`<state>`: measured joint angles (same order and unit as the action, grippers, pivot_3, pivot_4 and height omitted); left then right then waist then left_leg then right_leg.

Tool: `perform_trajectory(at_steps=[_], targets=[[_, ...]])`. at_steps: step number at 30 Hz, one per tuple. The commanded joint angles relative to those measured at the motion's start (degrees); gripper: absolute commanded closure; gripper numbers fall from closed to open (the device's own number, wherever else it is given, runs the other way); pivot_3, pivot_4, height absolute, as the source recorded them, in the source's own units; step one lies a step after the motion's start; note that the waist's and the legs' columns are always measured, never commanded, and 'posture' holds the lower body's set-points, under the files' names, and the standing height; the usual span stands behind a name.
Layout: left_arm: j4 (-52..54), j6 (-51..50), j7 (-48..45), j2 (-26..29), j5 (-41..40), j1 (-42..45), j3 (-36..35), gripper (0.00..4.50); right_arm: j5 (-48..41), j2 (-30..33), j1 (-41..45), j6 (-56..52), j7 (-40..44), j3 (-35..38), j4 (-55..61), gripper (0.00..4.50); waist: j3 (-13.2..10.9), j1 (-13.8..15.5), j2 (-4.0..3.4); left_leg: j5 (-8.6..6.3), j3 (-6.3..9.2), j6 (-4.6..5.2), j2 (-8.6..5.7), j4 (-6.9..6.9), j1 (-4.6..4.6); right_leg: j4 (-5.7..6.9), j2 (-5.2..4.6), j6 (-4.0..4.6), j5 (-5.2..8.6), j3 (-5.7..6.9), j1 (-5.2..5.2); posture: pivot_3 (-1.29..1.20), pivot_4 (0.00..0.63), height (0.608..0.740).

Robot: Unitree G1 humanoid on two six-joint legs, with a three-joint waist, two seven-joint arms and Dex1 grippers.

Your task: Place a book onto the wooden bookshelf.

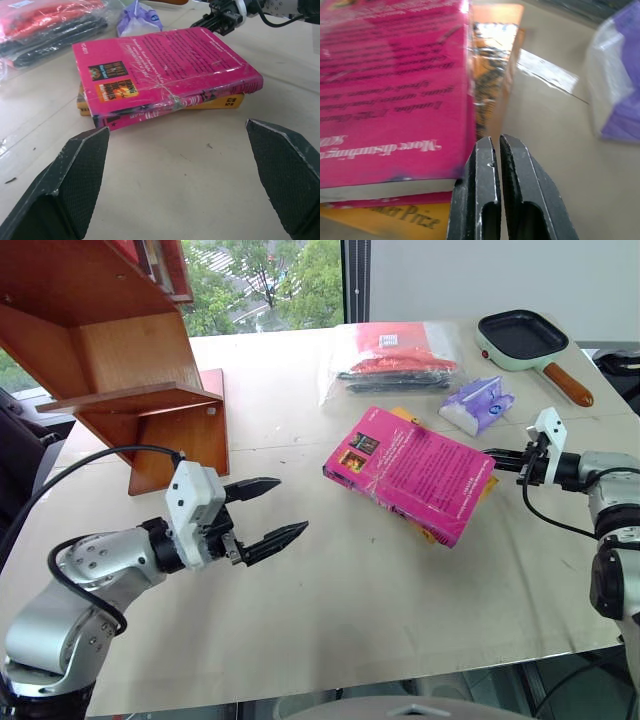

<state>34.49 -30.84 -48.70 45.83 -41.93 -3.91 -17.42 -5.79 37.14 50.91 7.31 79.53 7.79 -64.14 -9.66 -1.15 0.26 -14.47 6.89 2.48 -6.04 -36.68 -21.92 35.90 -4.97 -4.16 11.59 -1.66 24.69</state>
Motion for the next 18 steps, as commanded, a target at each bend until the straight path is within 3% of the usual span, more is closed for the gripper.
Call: perform_trajectory(at_steps=[1,18], targets=[[-0.16,1.13,-0.63,0.16,0.01,1.21,-0.32,0.0,-2.79,0.41,-2.17,-3.06,1.88,0.42,6.96,4.47,0.0,0.17,0.0,-0.01,0.0,-0.01,0.05,-0.03,-0.01,0.0,0.0,0.02,-0.01,0.02,0.0,0.0,0.15,0.74],[-0.91,0.88,-2.05,0.39,0.12,1.52,-0.02,0.0,-7.94,-0.41,-10.57,-15.01,2.63,-1.15,22.79,4.47,0.0,0.27,0.0,-0.04,-0.04,-0.08,0.16,-0.16,-0.02,0.03,0.08,0.09,-0.06,0.02,-0.01,0.0,0.15,0.74]])
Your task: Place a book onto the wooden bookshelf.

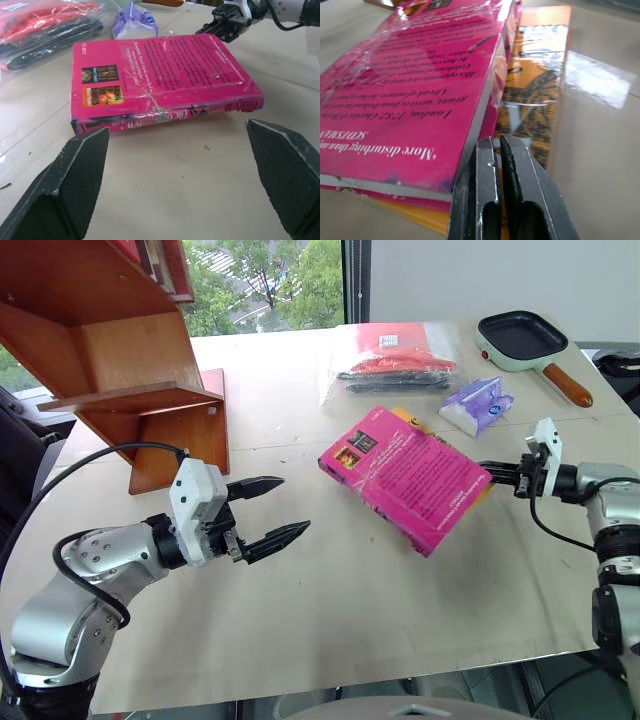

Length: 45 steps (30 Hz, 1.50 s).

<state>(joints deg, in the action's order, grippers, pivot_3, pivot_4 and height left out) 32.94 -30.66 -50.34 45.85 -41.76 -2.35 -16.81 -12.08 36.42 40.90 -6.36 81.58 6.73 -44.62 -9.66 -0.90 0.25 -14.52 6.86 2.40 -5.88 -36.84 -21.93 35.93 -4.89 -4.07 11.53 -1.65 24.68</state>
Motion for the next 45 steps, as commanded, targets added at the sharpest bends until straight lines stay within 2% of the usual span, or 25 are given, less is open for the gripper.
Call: perform_trajectory(at_steps=[1,9,15,19,21,23,25,28,30,32,33,38,45], targets=[[0.75,0.64,-0.36,0.33,-0.1,-0.17,-0.67,0.0,-1.78,0.29,-0.77,-1.62,0.49,-0.19,3.64,4.47,0.0,0.05,0.0,0.0,0.0,0.0,0.0,-0.01,-0.01,0.0,0.0,0.0,0.0,0.0,0.0,0.0,0.15,0.74],[1.28,0.26,-0.11,0.22,-0.77,-0.87,-1.11,0.0,-3.47,0.44,-2.31,-4.88,1.15,-1.16,6.94,4.47,0.0,0.04,0.0,-0.01,0.0,-0.01,0.01,-0.04,-0.01,0.02,0.01,0.01,-0.01,0.0,0.0,0.0,0.15,0.74],[1.5,-0.46,0.44,-0.05,-1.61,-0.92,-1.2,0.0,-2.96,0.97,-2.29,-2.89,-1.11,-0.49,5.73,4.47,0.0,0.08,0.0,-0.01,0.0,-0.01,0.01,-0.09,-0.01,0.03,0.01,0.02,-0.02,0.01,-0.01,0.0,0.15,0.74],[2.13,-4.59,5.24,-2.54,-4.94,-1.31,-0.38,0.0,-2.85,3.31,-2.46,0.06,-1.85,0.73,4.26,4.47,0.0,0.12,0.0,-0.01,0.0,-0.01,0.01,-0.1,-0.02,0.03,0.01,0.02,-0.02,0.01,-0.01,0.0,0.15,0.74],[3.69,-7.08,7.65,-4.68,-6.4,-3.08,2.17,0.0,-2.59,5.75,-3.93,2.08,-2.35,1.35,4.71,4.47,0.02,0.26,-0.01,-0.01,0.01,-0.01,0.01,-0.13,-0.03,0.02,0.01,0.01,-0.02,0.02,-0.01,0.0,0.15,0.74],[5.04,-9.68,12.18,-8.81,-10.07,-4.05,4.3,0.0,-3.74,8.12,-5.99,2.22,-2.71,2.84,6.79,4.08,0.02,0.53,-0.01,-0.02,0.01,0.0,0.0,-0.13,-0.04,0.02,-0.01,0.01,-0.02,0.01,-0.02,0.0,0.15,0.74],[6.23,-12.63,18.39,-13.84,-13.21,-4.22,7.53,0.0,-6.14,10.29,-9.01,0.15,-2.33,5.06,11.26,3.38,0.02,0.67,-0.02,-0.04,0.02,0.0,0.01,-0.23,-0.09,0.0,-0.01,0.01,-0.02,0.02,-0.02,0.0,0.15,0.74],[6.99,-18.03,28.57,-20.02,-15.33,-3.34,13.06,0.0,-10.43,13.56,-17.33,-5.37,-1.22,8.21,23.41,1.94,0.04,0.84,-0.03,-0.05,0.03,-0.01,0.02,-0.37,-0.1,0.1,0.0,-0.05,-0.05,0.01,-0.05,0.0,0.15,0.74],[2.8,-20.28,39.32,-27.28,-20.44,-0.9,12.57,0.0,-14.8,14.37,-24.91,-10.0,-2.86,12.18,34.46,1.15,0.11,1.51,-0.09,-0.08,0.06,0.04,0.03,-0.39,-0.05,0.14,0.0,-0.05,-0.05,0.02,-0.15,0.0,0.15,0.74],[-0.03,-21.9,45.87,-31.29,-23.55,0.92,11.37,0.0,-17.73,14.66,-30.52,-13.5,-4.74,14.95,42.44,0.22,0.12,1.71,-0.06,-0.21,0.11,0.25,0.06,-0.48,0.02,0.17,0.04,-0.05,-0.05,0.06,-0.26,0.0,0.15,0.74],[-1.78,-23.32,48.13,-32.36,-25.41,2.07,11.31,0.0,-19.49,14.48,-34.56,-15.67,-6.01,17.01,47.43,0.1,0.13,1.82,-0.09,-0.22,0.09,0.25,0.1,-0.55,0.07,0.2,0.11,-0.02,-0.08,0.05,-0.28,0.0,0.15,0.74],[-11.41,-27.5,56.29,-36.26,-34.61,7.33,11.12,0.0,-26.22,12.43,-51.18,-23.23,-11.13,25.92,65.46,0.1,0.28,2.48,-0.14,-0.23,0.14,0.25,0.14,-0.64,0.33,0.26,0.16,-0.02,-0.08,0.16,-0.64,0.0,0.15,0.74],[-24.63,-28.08,59.94,-40.24,-39.25,14.25,9.44,0.0,-31.76,8.2,-61.88,-24.93,-16.64,33.74,76.14,0.1,0.46,3.1,0.08,-0.24,0.12,0.22,0.12,-0.8,0.35,0.15,0.31,-0.06,-0.11,0.19,-0.8,0.0,0.15,0.74]])
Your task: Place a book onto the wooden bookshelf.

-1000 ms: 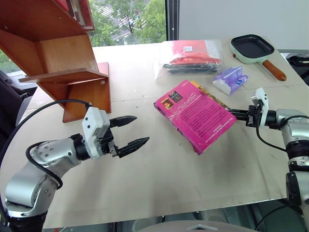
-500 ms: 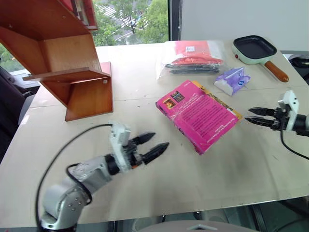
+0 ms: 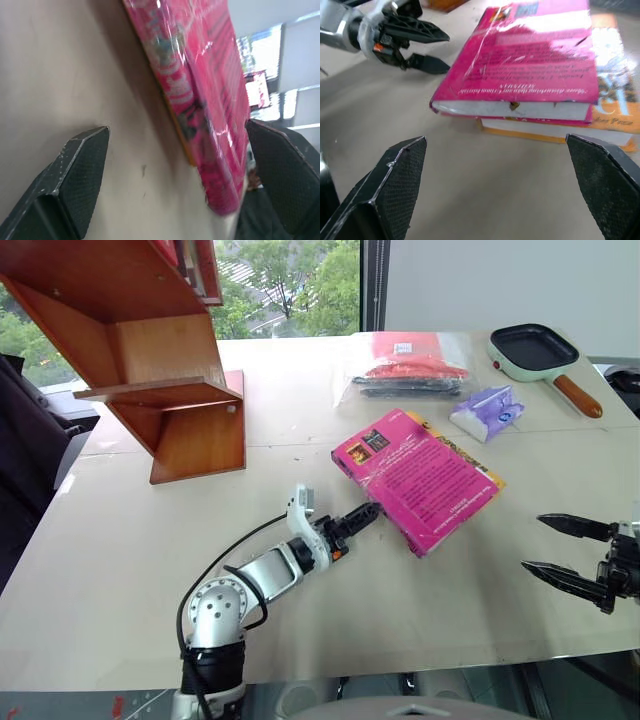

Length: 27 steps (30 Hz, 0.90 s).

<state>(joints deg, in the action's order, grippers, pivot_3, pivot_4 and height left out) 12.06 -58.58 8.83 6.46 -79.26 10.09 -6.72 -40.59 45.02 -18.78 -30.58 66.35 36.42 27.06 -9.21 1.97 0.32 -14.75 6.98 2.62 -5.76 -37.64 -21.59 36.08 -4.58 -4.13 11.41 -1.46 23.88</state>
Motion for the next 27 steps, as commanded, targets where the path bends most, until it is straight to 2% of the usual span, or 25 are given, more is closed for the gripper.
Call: perform_trajectory(at_steps=[1,6,11,14,15,16,20,21,24,27], targets=[[-5.93,0.1,1.2,-1.71,-1.92,3.18,-0.93,0.0,-4.15,-0.74,-3.89,-1.25,-1.71,5.15,5.75,0.1,0.03,0.36,0.02,-0.01,0.01,-0.01,0.0,0.0,-0.01,-0.01,0.0,0.0,0.0,0.01,-0.01,0.0,0.15,0.74],[-13.4,0.55,0.46,-3.91,1.61,8.3,-0.24,0.0,-5.36,-2.42,-7.97,-0.45,-3.84,7.97,8.1,0.1,0.19,0.74,0.12,-0.03,0.05,-0.06,-0.01,-0.01,-0.01,-0.12,0.0,-0.02,-0.01,0.09,-0.1,0.0,0.15,0.74],[-18.11,0.74,-1.03,-7.16,3.31,10.84,-0.6,0.0,-4.25,-2.89,-8.85,1.76,-4.33,7.68,7.39,0.1,0.43,0.76,0.14,-0.05,0.02,-0.08,-0.01,-0.01,0.04,-0.17,-0.01,-0.05,-0.02,0.07,-0.19,0.0,0.15,0.74],[-19.3,0.73,-0.89,-8.63,3.88,11.18,-1.59,0.82,-4.18,-2.38,-8.07,2.2,-4.69,6.65,6.64,0.0,0.44,0.72,0.16,-0.06,0.04,-0.09,-0.01,-0.01,0.04,-0.19,-0.02,-0.06,-0.01,0.09,-0.21,0.0,0.15,0.74],[-19.43,0.75,-0.67,-9.01,4.1,11.09,-2.02,1.42,-4.09,-2.18,-7.72,2.35,-4.65,6.29,6.32,0.0,0.43,0.71,0.16,-0.05,0.04,-0.09,-0.01,-0.01,0.03,-0.19,-0.04,-0.07,-0.01,0.09,-0.2,0.0,0.15,0.74],[-19.44,0.8,-0.59,-9.31,4.18,10.96,-2.45,1.75,-3.99,-2.03,-7.42,2.46,-4.56,6.02,6.05,0.0,0.43,0.69,0.17,-0.05,0.05,-0.09,-0.01,-0.01,0.02,-0.2,-0.04,-0.07,-0.01,0.09,-0.2,0.0,0.15,0.74],[-17.21,1.12,-0.56,-9.46,3.06,9.95,-4.87,3.77,-3.42,-0.82,-5.71,2.95,-3.82,4.59,4.12,0.0,0.43,0.63,0.18,-0.06,0.04,-0.1,-0.01,-0.01,0.02,-0.22,-0.2,-0.07,-0.01,0.1,-0.2,0.0,0.15,0.74],[-15.64,1.22,-0.56,-9.4,2.46,9.6,-5.42,3.94,-3.17,-0.44,-5.25,3.21,-3.47,4.13,3.53,0.0,0.43,0.59,0.19,-0.06,0.04,-0.1,-0.01,-0.01,0.02,-0.22,-0.21,-0.08,-0.01,0.1,-0.2,0.0,0.15,0.74],[-7.01,2.92,-2.5,-8.19,-0.39,8.3,-7.5,3.94,-2.53,0.75,-3.18,3.66,-2.69,2.48,1.6,0.0,0.39,0.09,0.24,-0.06,0.03,-0.09,0.0,-0.01,0.01,-0.22,-0.2,-0.07,-0.01,0.08,-0.17,0.0,0.15,0.74],[3.25,3.0,-6.13,-3.55,-3.61,6.32,-9.35,3.94,-1.92,2.12,0.21,4.09,-1.9,-0.01,-1.04,0.0,0.27,-0.45,0.36,-0.03,0.0,-0.12,0.07,0.0,-0.11,-0.22,-0.14,-0.05,-0.03,0.03,0.01,0.0,0.15,0.74]])
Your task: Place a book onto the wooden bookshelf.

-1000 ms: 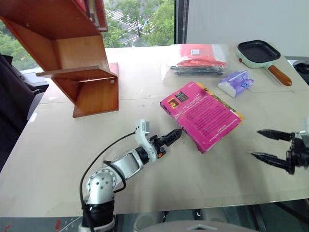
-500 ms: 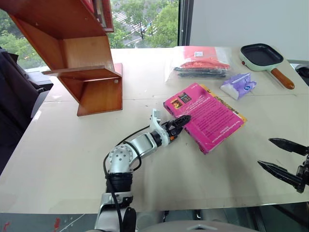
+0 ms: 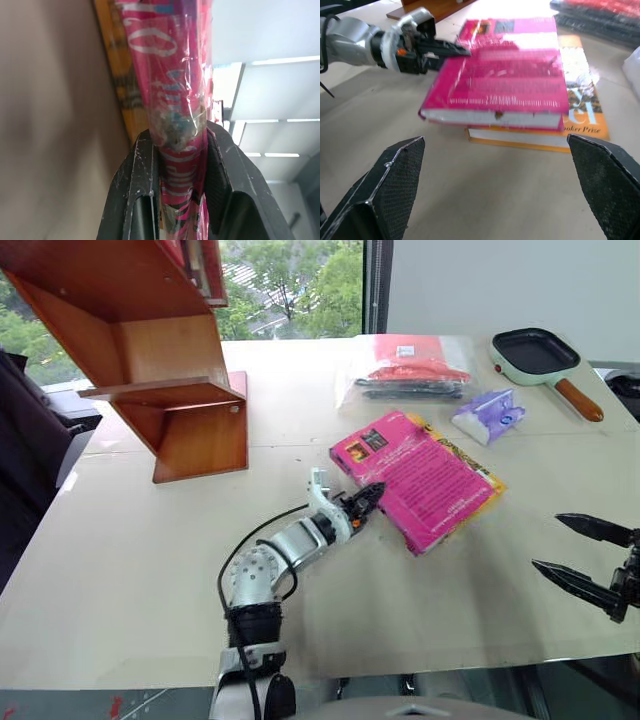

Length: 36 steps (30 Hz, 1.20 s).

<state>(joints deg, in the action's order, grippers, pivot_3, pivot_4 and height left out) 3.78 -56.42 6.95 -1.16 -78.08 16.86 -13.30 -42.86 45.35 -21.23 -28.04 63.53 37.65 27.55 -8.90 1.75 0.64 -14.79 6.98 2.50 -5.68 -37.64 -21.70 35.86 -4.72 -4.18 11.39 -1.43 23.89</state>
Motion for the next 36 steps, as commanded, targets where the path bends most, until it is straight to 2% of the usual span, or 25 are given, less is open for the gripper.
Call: perform_trajectory(at_steps=[1,3,4,5,7,8,10,14,16,19,23,26,28,31,36], targets=[[13.21,0.72,-4.99,5.56,-4.97,-0.9,-2.69,3.94,0.49,2.05,3.36,1.68,1.13,-1.79,-2.1,0.0,-0.05,-0.24,0.05,0.12,0.0,-0.19,0.02,0.0,-0.02,0.0,0.01,0.0,0.0,0.0,0.03,0.0,0.15,0.74],[16.5,-0.41,-6.89,10.81,-4.83,-1.53,-2.62,3.94,0.97,2.87,5.71,2.18,1.92,-3.54,-4.16,0.0,-0.04,-0.01,0.04,0.12,0.01,-0.2,0.01,0.01,-0.02,0.0,0.0,0.01,0.0,0.02,0.01,0.0,0.15,0.74],[18.74,-1.65,-9.09,15.88,-2.42,-1.46,-1.94,3.94,1.37,3.35,7.31,2.46,2.34,-4.77,-5.35,0.0,-0.05,0.21,0.05,0.12,0.01,-0.2,0.0,0.01,-0.02,-0.01,0.0,0.01,0.0,0.03,0.0,0.0,0.15,0.74],[21.43,-2.9,-12.51,22.69,1.79,-1.08,-0.39,3.94,2.13,3.98,9.26,3.07,3.08,-6.19,-7.13,0.0,-0.07,0.31,0.08,0.11,0.0,-0.2,-0.02,0.0,0.0,-0.02,0.0,0.01,0.0,0.03,-0.02,0.0,0.15,0.74],[22.59,1.36,-18.83,36.45,13.23,2.69,-0.78,3.94,3.46,5.22,15.32,3.93,4.67,-10.18,-11.73,0.0,-0.22,0.15,0.18,0.12,-0.02,-0.2,-0.02,0.01,-0.01,-0.01,0.2,0.02,0.0,0.03,0.0,0.0,0.15,0.74],[22.57,4.79,-21.4,41.23,17.61,5.22,-1.32,3.94,4.27,5.62,18.24,4.51,5.55,-12.35,-13.94,0.0,-0.28,0.06,0.24,0.11,-0.08,-0.2,-0.01,0.07,0.05,0.0,0.25,0.19,0.09,-0.02,-0.01,0.0,0.15,0.74],[23.04,9.89,-24.93,45.94,23.49,8.64,-0.64,3.94,5.19,5.68,22.2,5.31,6.71,-15.16,-16.87,0.0,-0.36,0.01,0.33,0.06,-0.06,-0.14,0.01,0.1,0.06,-0.01,0.28,0.31,0.1,0.01,0.0,0.0,0.15,0.74],[25.07,18.91,-27.95,49.42,39.74,15.0,9.35,3.94,6.74,4.69,28.73,6.88,8.14,-19.8,-21.47,0.0,-0.35,0.75,0.27,0.17,-0.03,-0.25,-0.02,0.23,-0.02,-0.24,0.16,0.25,0.06,0.06,0.0,0.0,0.15,0.74],[25.7,24.43,-28.39,48.62,48.39,17.77,14.73,3.94,7.62,3.93,31.66,7.91,8.49,-21.83,-23.43,0.0,-0.36,0.79,0.28,0.18,0.03,-0.2,-0.06,0.24,-0.13,-0.43,0.14,0.08,-0.05,0.12,0.02,0.0,0.15,0.74],[25.11,29.5,-25.99,47.3,59.65,20.87,19.39,3.94,7.46,2.55,35.81,8.3,8.47,-23.23,-25.73,0.0,-0.42,0.56,0.35,0.18,0.02,-0.14,-0.05,0.25,-0.28,-0.49,0.12,0.07,-0.06,0.07,0.19,0.0,0.15,0.74],[24.95,33.96,-23.86,50.82,78.01,23.65,24.45,3.94,3.98,-0.63,42.21,7.19,8.74,-22.4,-29.36,0.0,-0.51,-0.23,0.37,0.16,-0.07,-0.2,0.03,0.38,-0.48,-0.35,0.07,0.07,-0.07,-0.07,0.61,0.0,0.15,0.74],[25.86,33.09,-22.49,53.85,89.52,23.72,24.89,3.94,1.28,-2.91,46.19,6.28,9.56,-21.47,-32.56,0.0,-0.53,-0.94,0.36,0.17,-0.09,-0.22,0.05,0.44,-0.51,-0.23,0.1,0.08,-0.07,-0.11,0.73,0.0,0.15,0.74],[26.87,33.09,-23.06,55.12,94.33,23.12,24.11,3.94,-0.03,-3.7,48.03,5.52,10.5,-21.41,-33.94,0.0,-0.53,-0.95,0.35,0.16,-0.1,-0.21,0.05,0.44,-0.51,-0.22,0.14,0.08,-0.07,-0.13,0.75,0.0,0.15,0.74],[30.1,31.72,-25.64,59.96,102.41,21.23,21.23,3.94,-2.99,-6.26,53.45,3.02,11.38,-21.79,-37.45,0.0,-0.64,-1.25,0.34,0.16,-0.11,-0.2,0.03,0.41,-0.53,-0.18,0.17,0.08,-0.08,-0.13,0.77,0.0,0.15,0.74],[32.65,28.54,-30.49,63.86,110.17,17.85,16.99,3.94,-5.02,-9.09,59.03,0.23,12.96,-21.8,-42.47,0.0,-0.75,-1.12,0.29,0.16,-0.08,-0.2,0.04,0.42,-0.52,-0.06,0.23,0.08,-0.08,-0.08,0.81,0.0,0.15,0.74]])
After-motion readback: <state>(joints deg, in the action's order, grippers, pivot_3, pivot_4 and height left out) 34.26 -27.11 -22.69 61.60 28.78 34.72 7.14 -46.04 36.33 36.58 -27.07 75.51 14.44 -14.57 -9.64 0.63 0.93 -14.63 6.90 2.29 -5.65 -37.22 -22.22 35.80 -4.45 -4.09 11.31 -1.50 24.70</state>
